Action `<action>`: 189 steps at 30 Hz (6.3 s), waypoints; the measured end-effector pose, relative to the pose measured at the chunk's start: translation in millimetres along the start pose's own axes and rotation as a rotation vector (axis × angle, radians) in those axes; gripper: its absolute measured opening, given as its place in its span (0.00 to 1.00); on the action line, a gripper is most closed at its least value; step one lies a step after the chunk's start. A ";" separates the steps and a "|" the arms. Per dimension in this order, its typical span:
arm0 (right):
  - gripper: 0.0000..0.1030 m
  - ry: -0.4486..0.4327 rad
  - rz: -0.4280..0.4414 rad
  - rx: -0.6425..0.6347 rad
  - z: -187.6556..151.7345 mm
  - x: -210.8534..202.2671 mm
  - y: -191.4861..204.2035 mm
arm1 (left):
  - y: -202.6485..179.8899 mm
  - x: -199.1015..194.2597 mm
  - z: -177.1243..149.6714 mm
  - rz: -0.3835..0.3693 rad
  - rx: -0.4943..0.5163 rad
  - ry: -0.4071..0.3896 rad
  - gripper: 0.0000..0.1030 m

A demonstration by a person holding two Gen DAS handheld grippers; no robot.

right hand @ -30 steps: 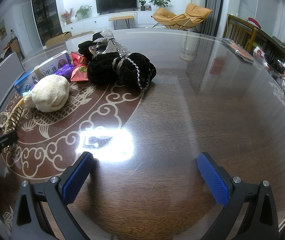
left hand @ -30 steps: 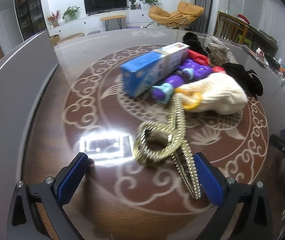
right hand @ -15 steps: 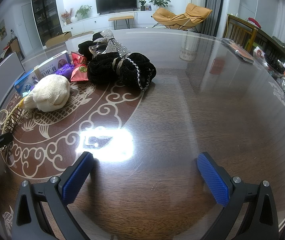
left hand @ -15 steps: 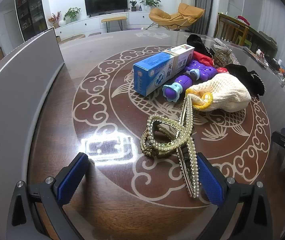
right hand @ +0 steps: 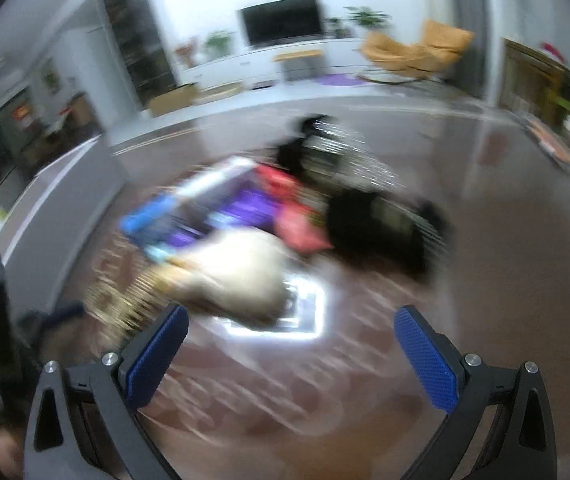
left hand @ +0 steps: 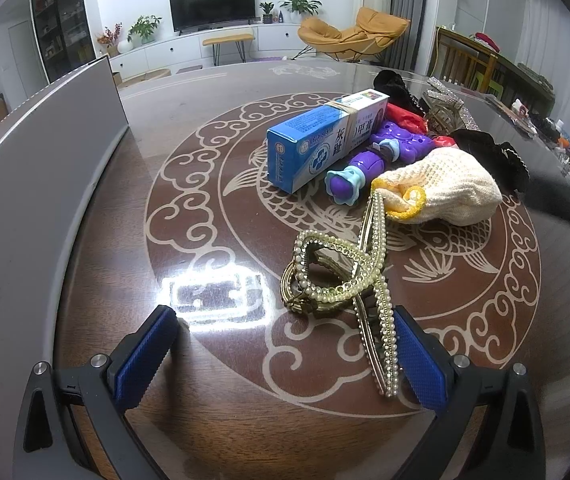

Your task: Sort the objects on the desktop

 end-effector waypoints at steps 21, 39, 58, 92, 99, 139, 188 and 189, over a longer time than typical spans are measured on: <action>0.91 0.093 -0.133 0.027 -43.5 22.7 -69.5 | -1.0 0.1 -0.3 0.000 0.000 -0.001 1.00; 1.00 0.201 0.181 -0.494 -79.8 -16.9 -19.5 | -0.8 -0.3 0.6 0.001 0.000 -0.001 1.00; 0.93 0.246 0.076 -0.379 -76.5 17.2 -23.7 | -23.3 9.8 22.0 -0.044 0.070 0.001 1.00; 0.44 0.047 0.301 -0.203 -43.3 -70.4 60.1 | 78.4 -179.6 -7.4 -0.194 -0.093 -0.273 0.40; 0.44 0.036 0.509 -0.280 -5.9 -49.8 201.5 | 211.0 -190.8 -24.9 -0.006 -0.205 -0.244 0.40; 1.00 0.015 -0.224 0.052 -87.1 -36.0 -80.2 | -33.4 -108.3 -32.9 -0.131 0.020 -0.121 1.00; 1.00 0.054 -0.244 0.038 -85.8 -23.7 -81.9 | -69.4 -22.1 -3.6 -0.020 0.036 -0.014 1.00; 1.00 0.054 -0.245 0.038 -86.8 -24.1 -81.0 | -68.9 -21.8 -4.1 -0.020 0.036 -0.014 1.00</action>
Point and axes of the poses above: each gripper's, at about its wrist camera, not at the fingertips, and x roughly the way its jaws point, y to its left, z to its top, the point moved 6 cm from there along x, roughly the way its jaws point, and after that the axes turned 11 degrees about z, right-handed, at the moved point
